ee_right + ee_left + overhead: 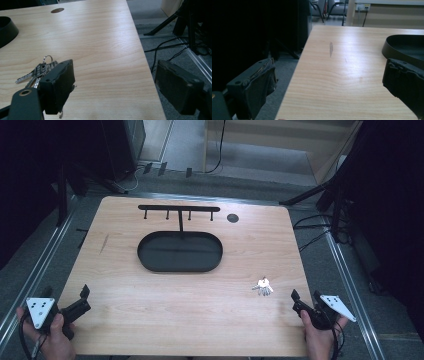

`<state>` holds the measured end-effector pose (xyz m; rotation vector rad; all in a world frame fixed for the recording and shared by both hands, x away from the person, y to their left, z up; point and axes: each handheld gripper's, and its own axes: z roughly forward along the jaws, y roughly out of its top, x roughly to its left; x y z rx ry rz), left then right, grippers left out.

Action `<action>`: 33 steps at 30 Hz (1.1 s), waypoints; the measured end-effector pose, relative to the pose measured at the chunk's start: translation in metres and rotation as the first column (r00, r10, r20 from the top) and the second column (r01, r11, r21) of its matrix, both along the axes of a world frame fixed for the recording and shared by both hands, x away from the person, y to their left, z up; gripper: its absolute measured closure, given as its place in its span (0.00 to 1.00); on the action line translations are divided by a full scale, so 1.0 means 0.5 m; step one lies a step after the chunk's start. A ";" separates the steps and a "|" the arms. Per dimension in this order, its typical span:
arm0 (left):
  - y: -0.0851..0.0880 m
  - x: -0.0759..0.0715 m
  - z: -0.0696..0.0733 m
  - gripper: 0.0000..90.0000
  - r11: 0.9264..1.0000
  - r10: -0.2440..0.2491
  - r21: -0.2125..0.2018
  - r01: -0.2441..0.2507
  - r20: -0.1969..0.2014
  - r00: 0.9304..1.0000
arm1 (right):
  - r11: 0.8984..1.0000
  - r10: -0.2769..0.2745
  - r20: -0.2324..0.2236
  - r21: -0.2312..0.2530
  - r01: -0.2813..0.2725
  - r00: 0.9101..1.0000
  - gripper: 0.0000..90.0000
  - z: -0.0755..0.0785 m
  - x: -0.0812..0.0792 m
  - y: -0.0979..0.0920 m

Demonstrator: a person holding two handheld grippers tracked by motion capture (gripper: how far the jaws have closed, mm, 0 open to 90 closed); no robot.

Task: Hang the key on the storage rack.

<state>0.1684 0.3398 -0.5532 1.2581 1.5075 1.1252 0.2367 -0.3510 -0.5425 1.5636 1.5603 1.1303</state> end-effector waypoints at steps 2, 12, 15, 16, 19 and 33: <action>0.008 0.002 0.000 0.00 1.000 0.017 -0.012 -0.017 0.010 1.000 | 1.000 -0.003 -0.001 -0.004 0.003 1.000 0.18 -0.001 -0.001 0.002; 0.025 0.012 0.001 0.00 1.000 0.001 0.008 -0.001 -0.015 1.000 | 0.999 -0.032 -0.067 0.011 0.033 0.997 0.22 0.025 -0.001 0.009; 0.020 0.015 0.001 0.00 1.000 0.012 0.020 -0.012 -0.026 1.000 | 1.000 -0.010 -0.068 -0.001 0.010 0.998 0.22 0.045 0.001 0.023; 0.018 0.016 0.001 0.00 1.000 0.009 0.023 -0.009 -0.027 1.000 | 1.000 -0.010 -0.077 0.002 0.010 0.997 0.22 0.054 0.005 0.028; 0.016 0.019 0.002 0.00 0.999 0.007 0.033 -0.006 -0.046 0.999 | 1.000 -0.009 -0.094 0.007 0.010 0.996 0.21 0.073 0.019 0.037; 0.019 0.035 0.003 0.00 1.000 -0.011 0.026 0.013 -0.083 0.996 | 0.990 0.083 -0.431 -0.067 -0.123 0.899 0.27 0.139 0.111 0.107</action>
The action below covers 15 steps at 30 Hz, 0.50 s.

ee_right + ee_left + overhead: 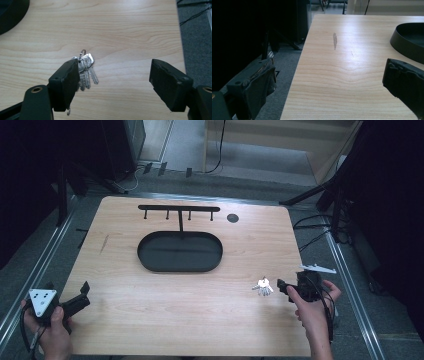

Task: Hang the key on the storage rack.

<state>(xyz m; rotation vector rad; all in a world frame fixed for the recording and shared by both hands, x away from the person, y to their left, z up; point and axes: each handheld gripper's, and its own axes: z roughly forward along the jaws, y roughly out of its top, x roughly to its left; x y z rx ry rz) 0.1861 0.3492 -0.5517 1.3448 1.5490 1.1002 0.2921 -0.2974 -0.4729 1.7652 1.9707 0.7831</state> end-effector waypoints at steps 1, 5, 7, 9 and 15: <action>0.001 0.001 0.000 0.00 1.000 -0.007 -0.003 0.007 -0.007 1.000 | 1.000 0.009 -0.023 -0.013 -0.009 1.000 0.27 0.004 0.007 0.009; 0.000 0.004 0.000 0.00 1.000 -0.023 -0.001 0.023 -0.019 1.000 | 0.997 0.042 -0.096 -0.057 -0.047 0.994 0.27 0.015 0.036 0.046; -0.001 0.005 0.000 0.00 1.000 -0.029 0.007 0.029 -0.021 0.999 | 0.995 0.058 -0.149 -0.073 -0.070 0.987 0.27 0.015 0.053 0.068; -0.002 0.007 0.000 0.00 0.999 -0.031 0.009 0.031 -0.021 0.999 | 0.992 0.062 -0.194 -0.092 -0.081 0.979 0.27 0.011 0.067 0.087; -0.002 0.009 0.001 0.00 0.999 -0.045 0.007 0.045 -0.027 0.999 | 0.990 0.012 -0.333 -0.129 -0.059 0.943 0.15 -0.018 0.101 0.135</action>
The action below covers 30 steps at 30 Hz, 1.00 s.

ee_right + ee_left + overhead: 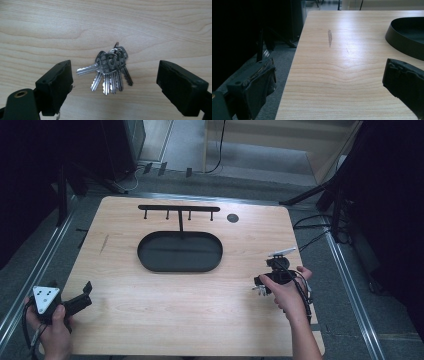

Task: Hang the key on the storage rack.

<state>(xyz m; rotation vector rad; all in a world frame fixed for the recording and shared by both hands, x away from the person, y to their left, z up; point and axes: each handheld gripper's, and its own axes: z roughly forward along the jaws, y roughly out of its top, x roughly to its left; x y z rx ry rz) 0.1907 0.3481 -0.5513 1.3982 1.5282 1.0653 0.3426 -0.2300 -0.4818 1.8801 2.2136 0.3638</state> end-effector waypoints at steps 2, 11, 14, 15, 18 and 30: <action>0.000 0.001 0.000 0.00 1.000 -0.003 0.001 0.003 -0.002 1.000 | 1.000 -0.019 -0.024 -0.003 0.019 1.000 0.15 -0.012 0.009 0.010; 0.000 0.002 0.000 0.00 1.000 -0.011 -0.001 0.011 -0.004 1.000 | 0.998 -0.050 -0.042 -0.039 0.049 0.998 0.16 -0.058 0.024 0.029; 0.000 0.001 0.000 0.00 1.000 -0.010 0.002 0.010 -0.003 1.000 | 0.998 -0.059 -0.039 -0.038 0.057 0.998 0.22 -0.066 0.020 0.022; -0.001 0.001 0.000 0.00 1.000 -0.009 0.002 0.009 -0.002 1.000 | 0.998 -0.054 -0.044 -0.017 0.053 0.998 0.26 -0.066 0.018 0.017; 0.000 0.001 0.000 0.00 1.000 -0.008 0.000 0.008 -0.002 1.000 | 0.999 -0.038 -0.030 -0.012 0.038 0.999 0.44 -0.059 0.010 0.005; -0.001 0.001 0.000 0.00 1.000 -0.002 0.007 0.002 -0.003 1.000 | 0.982 0.113 -0.074 0.162 -0.099 0.991 1.00 -0.026 -0.024 -0.049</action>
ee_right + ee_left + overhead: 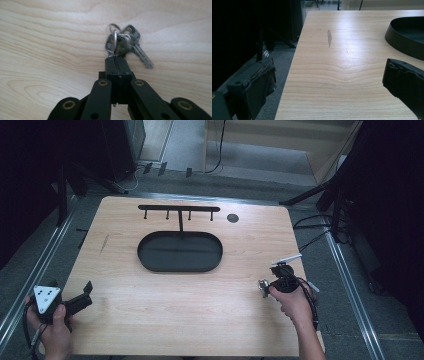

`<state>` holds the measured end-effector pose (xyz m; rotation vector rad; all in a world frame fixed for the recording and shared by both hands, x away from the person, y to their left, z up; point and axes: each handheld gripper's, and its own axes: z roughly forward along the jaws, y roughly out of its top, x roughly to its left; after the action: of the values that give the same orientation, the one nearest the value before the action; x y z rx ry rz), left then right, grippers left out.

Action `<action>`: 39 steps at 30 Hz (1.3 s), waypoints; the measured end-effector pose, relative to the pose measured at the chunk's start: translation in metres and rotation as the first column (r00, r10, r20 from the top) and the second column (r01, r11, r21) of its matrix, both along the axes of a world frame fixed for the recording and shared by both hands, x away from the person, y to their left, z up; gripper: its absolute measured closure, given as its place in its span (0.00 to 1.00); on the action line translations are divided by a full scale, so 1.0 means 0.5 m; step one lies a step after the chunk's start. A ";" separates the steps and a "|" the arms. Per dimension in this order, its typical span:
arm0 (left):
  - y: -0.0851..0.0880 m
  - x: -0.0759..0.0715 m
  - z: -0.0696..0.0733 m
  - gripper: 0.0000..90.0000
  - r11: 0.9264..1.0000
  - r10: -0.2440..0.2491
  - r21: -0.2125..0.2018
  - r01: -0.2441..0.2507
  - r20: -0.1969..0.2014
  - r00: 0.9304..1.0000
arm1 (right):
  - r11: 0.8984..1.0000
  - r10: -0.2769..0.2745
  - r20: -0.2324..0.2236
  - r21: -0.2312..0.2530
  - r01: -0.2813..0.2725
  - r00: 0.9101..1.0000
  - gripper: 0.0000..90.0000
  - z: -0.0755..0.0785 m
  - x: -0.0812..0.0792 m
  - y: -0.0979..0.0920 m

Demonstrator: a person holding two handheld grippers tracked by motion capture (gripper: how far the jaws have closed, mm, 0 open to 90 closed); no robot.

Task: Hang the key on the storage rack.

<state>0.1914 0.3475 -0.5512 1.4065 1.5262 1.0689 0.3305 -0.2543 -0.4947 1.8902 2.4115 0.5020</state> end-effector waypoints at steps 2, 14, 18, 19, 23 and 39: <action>0.000 0.000 0.000 0.00 1.000 0.000 0.000 0.000 0.000 1.000 | 1.000 0.005 0.040 -0.021 -0.004 0.999 1.00 0.017 -0.003 0.000; 0.000 0.000 0.000 0.00 1.000 -0.001 -0.002 0.001 0.000 1.000 | 0.996 0.083 0.154 -0.036 -0.078 0.985 1.00 0.112 0.003 0.052; 0.000 0.000 0.000 0.00 1.000 -0.002 -0.001 0.002 0.000 1.000 | 0.996 0.091 0.180 -0.031 -0.087 0.979 1.00 0.140 0.013 0.078; 0.000 0.000 0.000 0.00 1.000 -0.002 -0.001 0.002 0.000 1.000 | 0.996 0.091 0.180 -0.031 -0.087 0.979 1.00 0.140 0.013 0.078; 0.001 0.000 0.000 0.00 1.000 -0.003 -0.005 0.003 0.001 1.000 | 0.994 0.108 0.214 0.006 -0.112 0.971 1.00 0.176 0.029 0.111; 0.002 -0.001 0.000 0.00 1.000 -0.005 -0.009 0.005 0.004 1.000 | 0.986 0.153 0.275 0.028 -0.167 0.949 1.00 0.268 0.081 0.216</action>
<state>0.1911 0.3483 -0.5513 1.4006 1.5216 1.0601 0.3712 -0.1461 -0.3609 1.5291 2.3971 0.7836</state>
